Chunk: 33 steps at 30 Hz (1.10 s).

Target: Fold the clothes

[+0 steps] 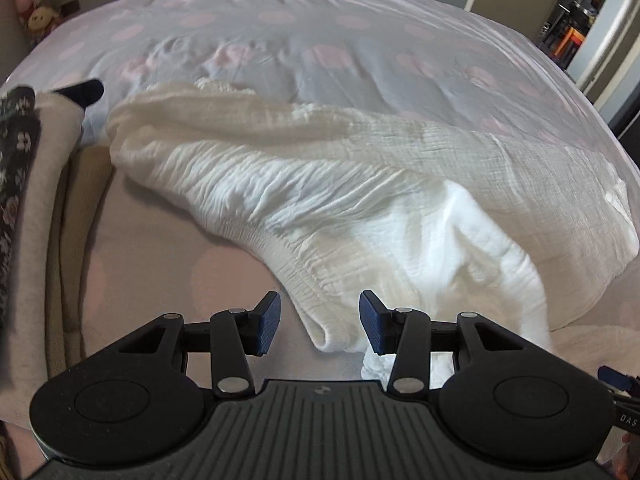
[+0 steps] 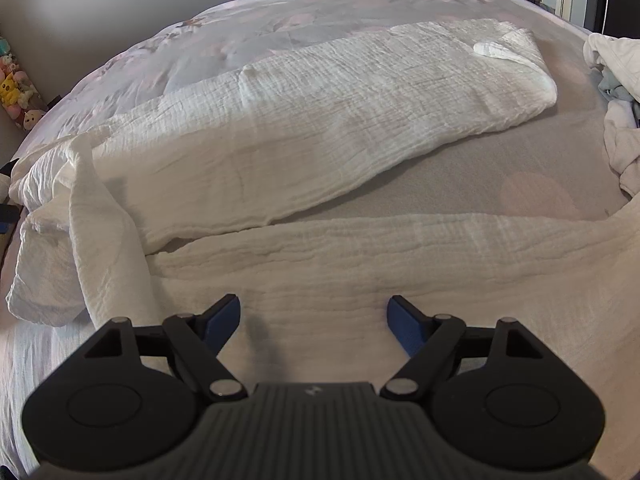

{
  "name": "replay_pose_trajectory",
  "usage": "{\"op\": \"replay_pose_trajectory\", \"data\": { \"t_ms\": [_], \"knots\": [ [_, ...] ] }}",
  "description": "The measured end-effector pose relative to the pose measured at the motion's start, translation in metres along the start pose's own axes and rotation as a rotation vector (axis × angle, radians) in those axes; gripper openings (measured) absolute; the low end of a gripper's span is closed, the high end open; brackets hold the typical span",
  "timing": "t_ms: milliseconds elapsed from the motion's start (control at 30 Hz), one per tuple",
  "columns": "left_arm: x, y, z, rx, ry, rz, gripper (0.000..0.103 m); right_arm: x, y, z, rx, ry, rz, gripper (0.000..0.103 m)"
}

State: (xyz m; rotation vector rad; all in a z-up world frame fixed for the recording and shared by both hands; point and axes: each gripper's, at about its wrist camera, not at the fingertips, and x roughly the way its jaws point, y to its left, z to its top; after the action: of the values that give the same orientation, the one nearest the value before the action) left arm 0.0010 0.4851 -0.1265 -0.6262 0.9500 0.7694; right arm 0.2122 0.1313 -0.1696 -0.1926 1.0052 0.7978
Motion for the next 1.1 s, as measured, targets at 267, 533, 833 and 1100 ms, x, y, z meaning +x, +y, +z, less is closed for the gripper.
{"op": "replay_pose_trajectory", "data": {
  "t_ms": [267,533,833,1100],
  "knots": [
    [0.037,0.018,-0.014,-0.186,0.053,-0.096,0.035,0.008,0.002,0.000,-0.019,0.009,-0.009,0.086],
    [-0.014,0.020,-0.016,-0.148,-0.026,-0.102,0.006,0.011,0.002,0.001,-0.020,0.005,-0.004,0.089],
    [-0.120,0.066,-0.045,-0.158,-0.075,-0.045,0.006,-0.002,-0.007,0.001,0.042,-0.041,-0.008,0.088],
    [-0.114,0.138,-0.079,-0.179,0.056,0.174,0.006,-0.016,-0.012,0.000,0.074,-0.077,0.007,0.088]
  ]
}}
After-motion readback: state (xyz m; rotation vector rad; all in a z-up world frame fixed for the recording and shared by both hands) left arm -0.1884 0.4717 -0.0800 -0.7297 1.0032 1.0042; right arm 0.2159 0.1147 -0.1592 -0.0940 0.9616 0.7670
